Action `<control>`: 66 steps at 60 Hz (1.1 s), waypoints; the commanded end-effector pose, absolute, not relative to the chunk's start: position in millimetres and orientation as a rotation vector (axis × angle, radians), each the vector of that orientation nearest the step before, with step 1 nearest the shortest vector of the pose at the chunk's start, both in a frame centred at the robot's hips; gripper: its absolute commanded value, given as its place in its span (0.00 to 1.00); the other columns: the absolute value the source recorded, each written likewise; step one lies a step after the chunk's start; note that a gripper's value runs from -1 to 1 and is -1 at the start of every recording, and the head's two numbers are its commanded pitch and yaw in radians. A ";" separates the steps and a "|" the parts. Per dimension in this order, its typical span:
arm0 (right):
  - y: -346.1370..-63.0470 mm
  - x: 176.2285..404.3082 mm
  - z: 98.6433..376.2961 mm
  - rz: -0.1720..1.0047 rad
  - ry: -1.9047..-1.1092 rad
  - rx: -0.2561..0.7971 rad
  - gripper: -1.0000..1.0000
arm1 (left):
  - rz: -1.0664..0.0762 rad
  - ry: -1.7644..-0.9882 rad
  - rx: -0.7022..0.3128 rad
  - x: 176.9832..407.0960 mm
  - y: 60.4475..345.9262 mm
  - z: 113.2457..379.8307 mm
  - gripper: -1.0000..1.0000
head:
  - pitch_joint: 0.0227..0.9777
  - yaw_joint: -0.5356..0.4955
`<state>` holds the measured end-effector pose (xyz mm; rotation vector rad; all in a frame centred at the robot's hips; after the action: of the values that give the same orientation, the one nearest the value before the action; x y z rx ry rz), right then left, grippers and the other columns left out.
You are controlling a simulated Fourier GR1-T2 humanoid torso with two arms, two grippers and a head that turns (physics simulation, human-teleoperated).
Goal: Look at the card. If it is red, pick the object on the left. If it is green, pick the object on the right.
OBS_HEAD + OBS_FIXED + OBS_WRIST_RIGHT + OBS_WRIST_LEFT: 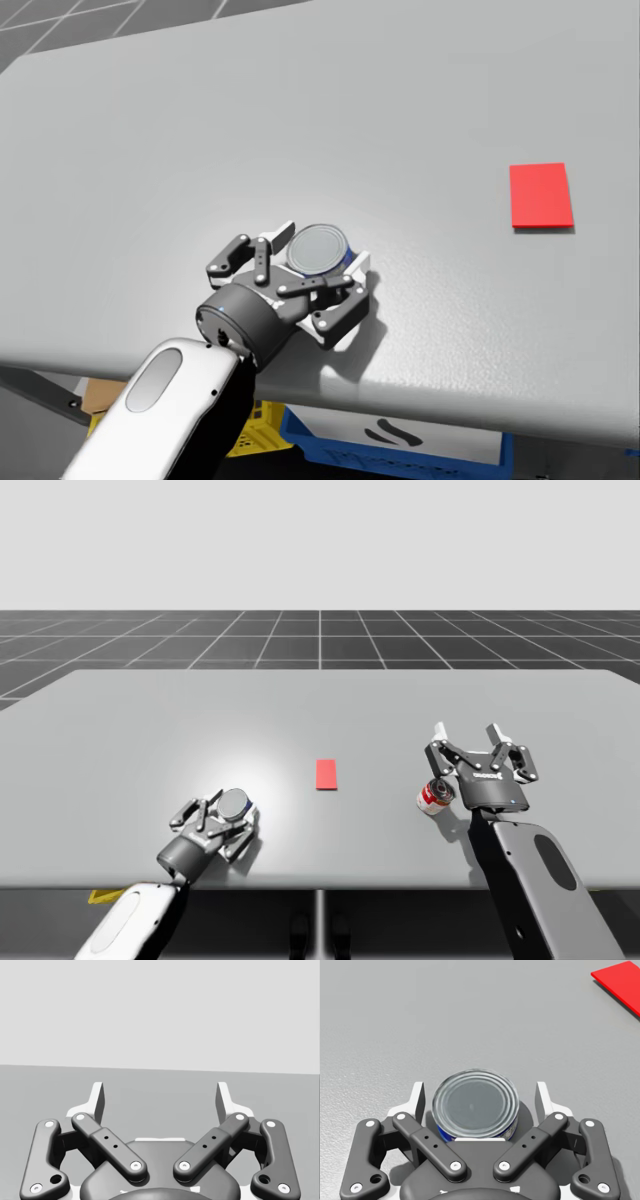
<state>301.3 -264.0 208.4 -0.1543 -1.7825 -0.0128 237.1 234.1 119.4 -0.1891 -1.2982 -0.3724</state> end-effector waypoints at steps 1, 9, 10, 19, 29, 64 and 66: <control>-264.3 301.2 208.6 -0.013 -1.784 -0.154 0.00 | -0.366 -1.277 -0.190 240.1 234.7 113.3 0.06 | 0.93 0.85; -264.2 301.2 208.6 -0.013 -1.784 -0.154 0.00 | -0.374 -1.271 -0.191 237.3 235.3 110.5 0.96 | 0.92 0.85; -264.4 301.2 208.7 -0.014 -1.784 -0.154 0.00 | -0.377 -1.271 -0.190 236.7 235.2 110.1 0.97 | 0.92 0.85; -264.6 301.1 208.9 -0.016 -1.784 -0.151 0.00 | -0.391 -1.267 -0.193 235.3 234.8 108.9 1.00 | 0.88 0.86; -265.0 300.9 209.2 -0.019 -1.784 -0.151 0.00 | -0.399 -1.266 -0.194 234.6 234.0 107.8 0.99 | 0.76 0.87; -267.2 300.5 209.4 -0.021 -1.787 -0.150 0.00 | -0.434 -1.315 -0.192 232.0 232.6 131.2 1.00 | 0.45 0.90; -267.4 300.6 209.3 -0.021 -1.787 -0.150 0.00 | -0.437 -1.332 -0.187 232.5 233.5 139.6 1.00 | 0.45 0.90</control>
<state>300.5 -266.8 209.4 -0.1512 -1.7862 -0.0210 233.4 240.5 121.9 -0.1115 -1.3123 -0.3336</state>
